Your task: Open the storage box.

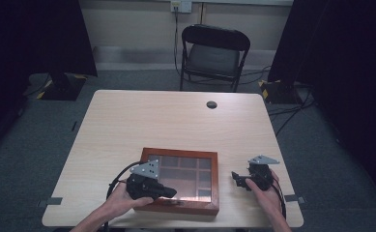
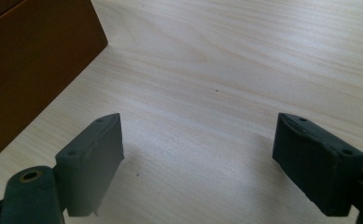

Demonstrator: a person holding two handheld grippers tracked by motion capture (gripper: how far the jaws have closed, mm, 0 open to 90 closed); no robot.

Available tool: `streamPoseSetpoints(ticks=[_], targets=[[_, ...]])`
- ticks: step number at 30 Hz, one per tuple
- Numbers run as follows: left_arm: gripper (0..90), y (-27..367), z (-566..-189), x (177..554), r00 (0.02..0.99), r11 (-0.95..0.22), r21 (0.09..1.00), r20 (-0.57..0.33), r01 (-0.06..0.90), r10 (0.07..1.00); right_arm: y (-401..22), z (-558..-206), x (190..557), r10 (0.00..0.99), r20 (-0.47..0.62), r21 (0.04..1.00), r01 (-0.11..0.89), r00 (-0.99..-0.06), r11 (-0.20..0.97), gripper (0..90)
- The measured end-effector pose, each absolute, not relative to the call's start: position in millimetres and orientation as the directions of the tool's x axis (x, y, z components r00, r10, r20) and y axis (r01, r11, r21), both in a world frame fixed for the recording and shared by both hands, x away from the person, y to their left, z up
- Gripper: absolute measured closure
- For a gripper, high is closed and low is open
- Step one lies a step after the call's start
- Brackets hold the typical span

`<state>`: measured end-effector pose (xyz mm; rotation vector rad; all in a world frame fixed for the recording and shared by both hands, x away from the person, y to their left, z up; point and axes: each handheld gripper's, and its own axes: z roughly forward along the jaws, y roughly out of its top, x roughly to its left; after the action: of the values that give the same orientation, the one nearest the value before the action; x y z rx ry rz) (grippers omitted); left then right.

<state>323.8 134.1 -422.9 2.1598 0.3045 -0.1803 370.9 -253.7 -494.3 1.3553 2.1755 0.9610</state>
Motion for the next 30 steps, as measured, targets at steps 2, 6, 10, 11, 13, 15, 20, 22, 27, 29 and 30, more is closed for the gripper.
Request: streamPoseSetpoints(ticks=[2,6,10,11,13,15,20,22,27,29,30], targets=[[90.0,132.0,-423.2,324.6,0.957,-0.527,0.799,-0.251,0.29,0.147,-252.9,-494.5,371.3,0.892,0.019,0.731,0.615,-0.452,0.296,16.1],[81.9,125.8,-428.2,325.1,0.954,-0.562,0.772,-0.268,0.297,0.135,-252.3,-495.0,371.6,0.89,0.025,0.728,0.618,-0.456,0.296,16.1],[78.8,124.5,-434.3,322.5,0.953,-0.575,0.762,-0.273,0.298,0.131,-252.8,-494.2,370.7,0.889,0.04,0.726,0.624,-0.456,0.288,16.2],[78.7,125.6,-434.6,323.4,0.953,-0.574,0.763,-0.272,0.296,0.13,-252.7,-494.7,371.1,0.884,0.04,0.724,0.623,-0.465,0.295,16.1],[79.3,127.5,-433.5,324.5,0.956,-0.586,0.756,-0.254,0.292,0.148,-251.7,-494.8,370.8,0.884,0.039,0.723,0.624,-0.466,0.297,16.1],[78.1,129.1,-434.8,326.9,0.953,-0.599,0.743,-0.256,0.3,0.16,-251.1,-495.0,370.9,0.881,0.045,0.72,0.626,-0.472,0.299,16.3],[76.3,123.7,-438.0,323.3,0.96,-0.617,0.737,-0.241,0.276,0.142,-250.3,-495.2,371.0,0.88,0.042,0.717,0.627,-0.472,0.303,16.3],[78.0,122.5,-437.6,323.2,0.961,-0.619,0.736,-0.233,0.274,0.149,-250.2,-495.3,371.0,0.88,0.042,0.718,0.627,-0.473,0.303,16.3],[81.8,122.3,-437.3,324.4,0.966,-0.626,0.737,-0.223,0.257,0.134,-249.1,-494.4,370.2,0.872,0.044,0.718,0.622,-0.488,0.312,16.7],[81.9,121.8,-436.4,325.3,0.966,-0.633,0.731,-0.224,0.253,0.127,-248.0,-493.6,369.9,0.867,0.049,0.721,0.618,-0.496,0.313,17.0],[82.0,121.2,-436.6,325.7,0.966,-0.632,0.733,-0.225,0.252,0.124,-247.8,-492.8,369.5,0.864,0.052,0.724,0.615,-0.501,0.313,17.0]])
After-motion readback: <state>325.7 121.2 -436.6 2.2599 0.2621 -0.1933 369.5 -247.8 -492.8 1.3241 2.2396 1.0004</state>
